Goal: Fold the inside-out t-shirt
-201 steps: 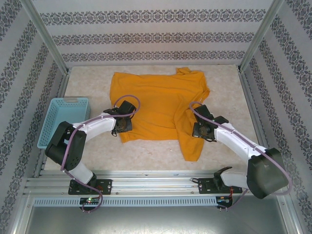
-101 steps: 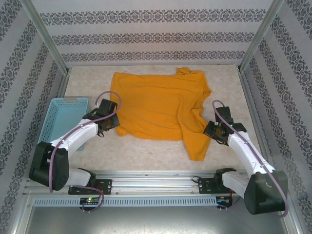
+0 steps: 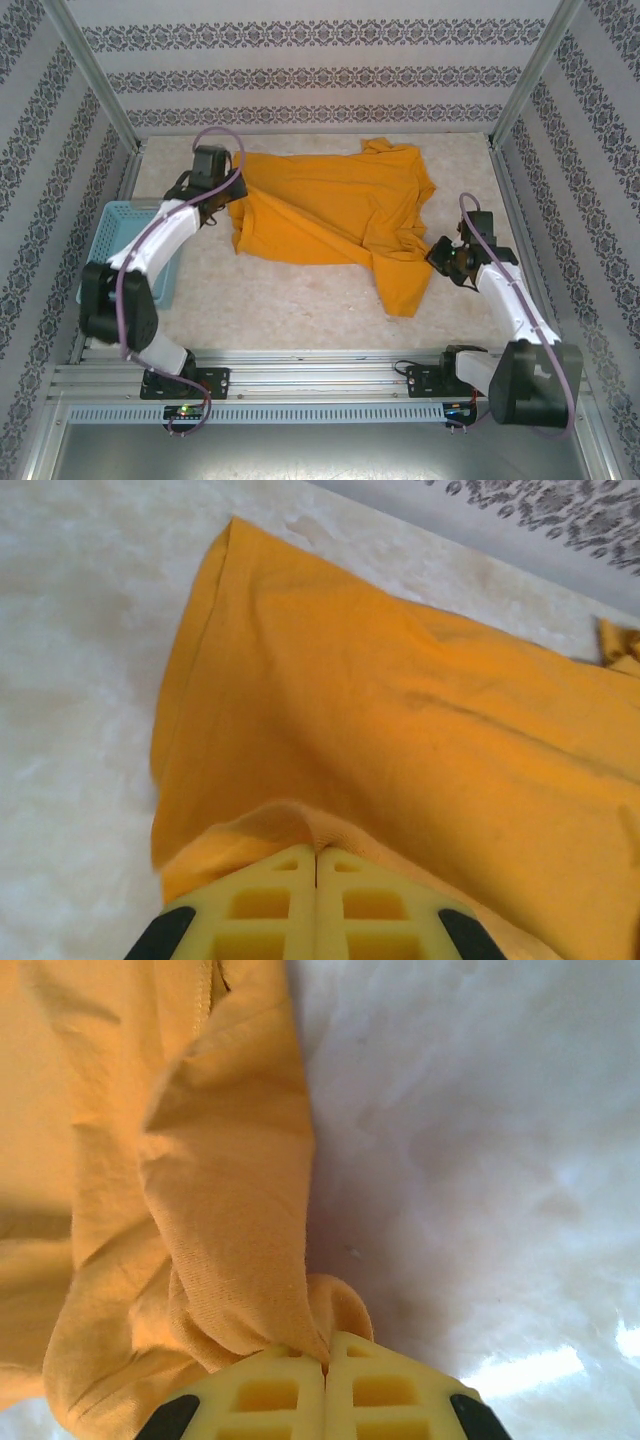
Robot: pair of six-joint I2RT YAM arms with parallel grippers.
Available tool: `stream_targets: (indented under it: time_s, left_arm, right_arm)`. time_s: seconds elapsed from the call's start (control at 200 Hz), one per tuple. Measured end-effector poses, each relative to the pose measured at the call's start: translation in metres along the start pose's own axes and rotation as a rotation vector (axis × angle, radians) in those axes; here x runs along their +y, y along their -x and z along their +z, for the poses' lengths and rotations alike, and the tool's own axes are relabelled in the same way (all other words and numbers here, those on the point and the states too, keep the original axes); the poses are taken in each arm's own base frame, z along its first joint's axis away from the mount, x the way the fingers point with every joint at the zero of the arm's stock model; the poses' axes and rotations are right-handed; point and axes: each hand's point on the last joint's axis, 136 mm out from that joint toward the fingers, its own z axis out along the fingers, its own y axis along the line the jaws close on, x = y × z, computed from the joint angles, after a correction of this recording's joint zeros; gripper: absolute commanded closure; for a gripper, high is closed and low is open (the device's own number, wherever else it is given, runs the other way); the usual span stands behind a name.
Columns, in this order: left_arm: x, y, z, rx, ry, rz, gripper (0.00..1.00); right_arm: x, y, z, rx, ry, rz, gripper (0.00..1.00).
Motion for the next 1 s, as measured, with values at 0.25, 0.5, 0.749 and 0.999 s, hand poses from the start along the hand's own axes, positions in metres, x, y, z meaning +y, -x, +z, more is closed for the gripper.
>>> stream_targets:
  time_s: [0.25, 0.5, 0.749, 0.999]
  left_arm:
    - [0.039, -0.046, 0.087, 0.241, 0.151, 0.049, 0.45]
    - [-0.001, -0.064, 0.022, 0.232, 0.102, 0.161, 0.37]
    - [-0.002, -0.096, 0.044, 0.310, 0.138, 0.208, 0.47]
    - [0.039, -0.109, 0.084, 0.392, 0.230, 0.167, 0.75]
  right_arm:
    - [0.002, 0.017, 0.020, 0.010, -0.014, 0.009, 1.00]
    - [0.003, 0.020, 0.020, -0.003, -0.011, -0.010, 1.00]
    - [-0.002, 0.016, 0.023, -0.005, -0.022, -0.012, 1.00]
    - [-0.003, 0.018, 0.017, -0.031, -0.028, -0.024, 1.00]
